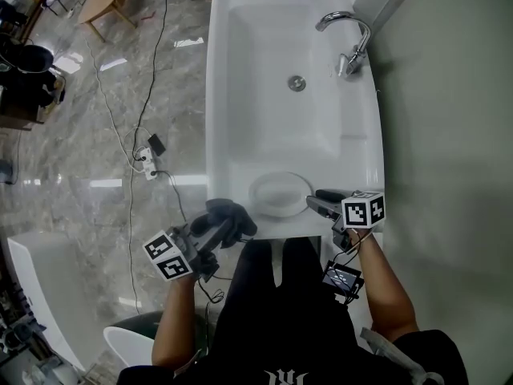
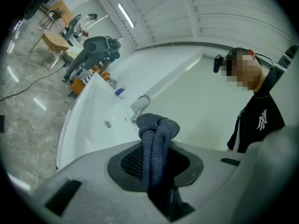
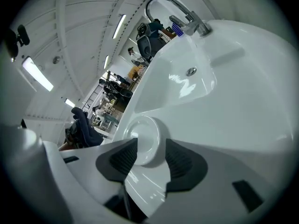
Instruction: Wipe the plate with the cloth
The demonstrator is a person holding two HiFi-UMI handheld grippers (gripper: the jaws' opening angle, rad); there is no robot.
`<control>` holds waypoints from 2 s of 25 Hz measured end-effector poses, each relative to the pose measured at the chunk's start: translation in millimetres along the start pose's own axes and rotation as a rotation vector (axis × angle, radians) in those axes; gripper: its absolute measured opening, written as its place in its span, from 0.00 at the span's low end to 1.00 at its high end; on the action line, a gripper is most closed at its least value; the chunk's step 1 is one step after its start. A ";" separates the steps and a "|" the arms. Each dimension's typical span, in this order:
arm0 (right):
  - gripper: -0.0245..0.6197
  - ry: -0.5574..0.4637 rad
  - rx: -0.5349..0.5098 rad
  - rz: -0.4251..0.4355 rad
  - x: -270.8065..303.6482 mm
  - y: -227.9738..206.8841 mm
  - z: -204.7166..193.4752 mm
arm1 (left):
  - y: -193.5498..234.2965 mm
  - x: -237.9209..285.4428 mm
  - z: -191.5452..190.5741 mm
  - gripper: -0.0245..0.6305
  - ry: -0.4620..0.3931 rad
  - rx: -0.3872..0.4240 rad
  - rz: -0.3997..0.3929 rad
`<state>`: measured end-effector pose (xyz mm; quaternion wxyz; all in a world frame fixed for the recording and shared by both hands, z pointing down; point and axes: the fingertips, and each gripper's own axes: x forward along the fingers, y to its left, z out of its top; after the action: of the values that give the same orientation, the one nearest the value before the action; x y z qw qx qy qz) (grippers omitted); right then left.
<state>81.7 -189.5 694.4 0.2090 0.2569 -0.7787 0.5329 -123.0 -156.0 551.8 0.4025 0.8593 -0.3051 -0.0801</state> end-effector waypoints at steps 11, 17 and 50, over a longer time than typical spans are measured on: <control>0.26 0.078 0.120 0.068 17.0 2.3 -8.4 | 11.7 -14.4 5.9 0.13 -0.009 -0.003 0.038; 0.13 0.147 0.163 0.090 29.0 -1.5 -10.8 | 14.8 -15.1 2.9 0.14 -0.015 -0.008 0.050; 0.05 -0.213 0.126 0.381 -58.6 105.6 33.8 | -66.8 25.5 14.7 0.14 0.100 0.039 0.026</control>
<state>60.0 -179.2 571.3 0.0048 0.1727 -0.7960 0.5801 -77.5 -147.7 495.2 0.4015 0.8658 -0.2973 -0.0261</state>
